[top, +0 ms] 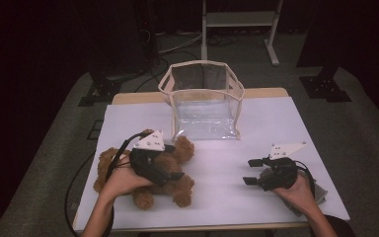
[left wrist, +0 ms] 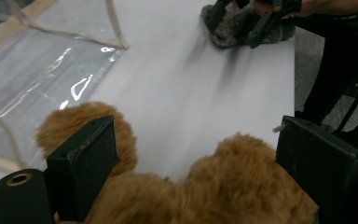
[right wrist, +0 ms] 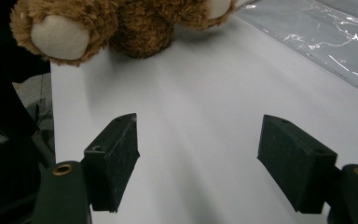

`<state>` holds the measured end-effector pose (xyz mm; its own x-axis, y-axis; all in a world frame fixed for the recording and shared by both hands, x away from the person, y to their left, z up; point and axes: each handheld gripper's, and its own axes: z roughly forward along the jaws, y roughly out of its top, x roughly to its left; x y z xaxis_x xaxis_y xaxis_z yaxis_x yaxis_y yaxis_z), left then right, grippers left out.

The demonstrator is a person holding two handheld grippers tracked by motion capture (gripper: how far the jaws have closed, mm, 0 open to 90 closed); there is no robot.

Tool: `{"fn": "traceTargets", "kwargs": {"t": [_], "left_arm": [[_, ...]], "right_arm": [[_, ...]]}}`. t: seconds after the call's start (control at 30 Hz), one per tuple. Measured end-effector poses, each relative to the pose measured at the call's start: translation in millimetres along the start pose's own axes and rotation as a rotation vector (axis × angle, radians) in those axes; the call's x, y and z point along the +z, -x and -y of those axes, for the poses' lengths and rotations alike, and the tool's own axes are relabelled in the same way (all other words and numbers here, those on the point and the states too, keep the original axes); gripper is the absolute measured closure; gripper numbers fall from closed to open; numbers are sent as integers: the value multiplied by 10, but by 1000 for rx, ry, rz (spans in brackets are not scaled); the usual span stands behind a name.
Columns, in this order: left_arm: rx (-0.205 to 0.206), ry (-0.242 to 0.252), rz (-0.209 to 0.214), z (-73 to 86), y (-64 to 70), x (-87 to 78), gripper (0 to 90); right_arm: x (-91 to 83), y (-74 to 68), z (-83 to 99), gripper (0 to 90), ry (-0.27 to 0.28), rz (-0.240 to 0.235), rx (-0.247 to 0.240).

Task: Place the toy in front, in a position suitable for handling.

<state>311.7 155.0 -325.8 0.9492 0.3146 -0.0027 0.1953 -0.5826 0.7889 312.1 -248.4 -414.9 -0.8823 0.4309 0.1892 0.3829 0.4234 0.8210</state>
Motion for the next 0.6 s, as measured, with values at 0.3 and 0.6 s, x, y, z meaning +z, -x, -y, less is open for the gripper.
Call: {"fn": "traceTargets", "kwargs": {"t": [0.3, 0.6], "left_arm": [[-4, -9, -34, 96, -200, -304, 137], [-25, -26, -55, 192, -292, -422, 137]], "right_arm": [[11, -6, -6, 272, -6, -4, -10], [51, -102, -156, 272, 20, -61, -34]]}}
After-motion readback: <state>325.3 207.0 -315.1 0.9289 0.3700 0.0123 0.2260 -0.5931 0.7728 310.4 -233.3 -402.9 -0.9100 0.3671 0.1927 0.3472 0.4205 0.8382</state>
